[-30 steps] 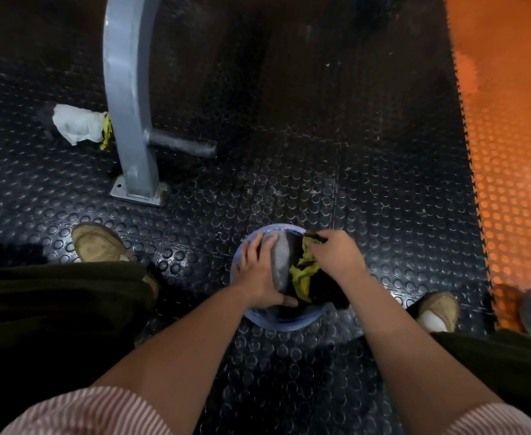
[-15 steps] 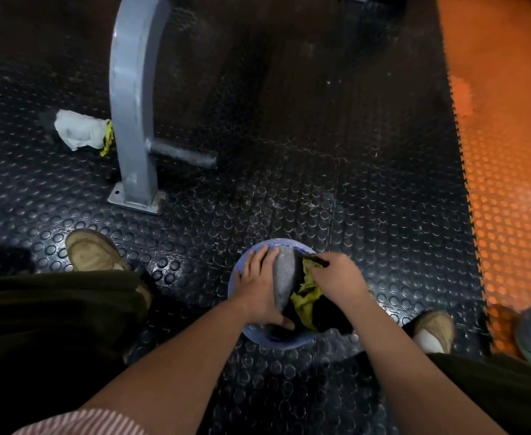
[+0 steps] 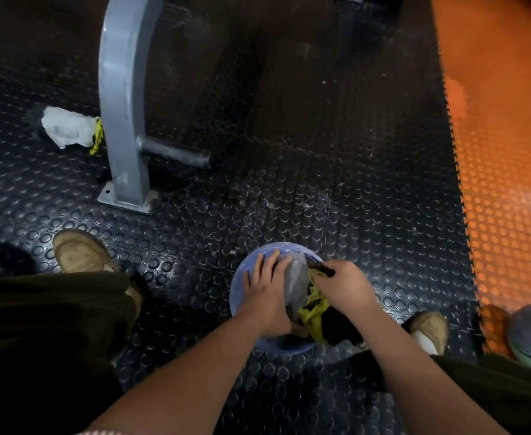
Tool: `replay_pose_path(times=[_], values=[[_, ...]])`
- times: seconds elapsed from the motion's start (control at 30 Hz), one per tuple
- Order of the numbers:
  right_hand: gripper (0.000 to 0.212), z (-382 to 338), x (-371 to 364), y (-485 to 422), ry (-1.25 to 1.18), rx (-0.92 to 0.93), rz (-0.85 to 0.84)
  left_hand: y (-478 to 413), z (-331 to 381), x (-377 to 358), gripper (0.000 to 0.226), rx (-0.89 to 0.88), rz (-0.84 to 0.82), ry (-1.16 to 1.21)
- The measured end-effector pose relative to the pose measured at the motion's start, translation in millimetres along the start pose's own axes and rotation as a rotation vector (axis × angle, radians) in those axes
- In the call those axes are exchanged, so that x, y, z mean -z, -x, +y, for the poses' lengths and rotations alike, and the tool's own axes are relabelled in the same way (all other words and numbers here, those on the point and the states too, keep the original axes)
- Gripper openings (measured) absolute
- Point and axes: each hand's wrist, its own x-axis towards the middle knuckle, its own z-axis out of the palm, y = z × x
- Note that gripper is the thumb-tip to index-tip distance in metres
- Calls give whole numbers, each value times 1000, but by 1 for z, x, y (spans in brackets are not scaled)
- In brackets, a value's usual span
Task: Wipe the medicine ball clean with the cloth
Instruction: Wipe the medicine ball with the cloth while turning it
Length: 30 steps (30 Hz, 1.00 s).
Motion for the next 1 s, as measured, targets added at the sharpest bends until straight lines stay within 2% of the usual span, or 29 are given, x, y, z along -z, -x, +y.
replay_pose_path(times=[0.2, 0.43, 0.57, 0.77, 1.0], values=[[18, -32, 0, -33, 135, 78, -41, 1, -9, 2, 140, -30, -64, -21], [23, -12, 3, 6, 87, 84, -36, -7, -8, 9, 133, -24, -35, 51], [14, -15, 4, -10, 126, 67, -38, -4, -7, 6, 136, -16, -56, 18], [21, -37, 2, -35, 112, 71, -85, -6, -15, 11, 138, -12, -29, 119], [29, -15, -3, 9, 161, 122, -44, -5, -19, 11, 129, -43, -22, 87]])
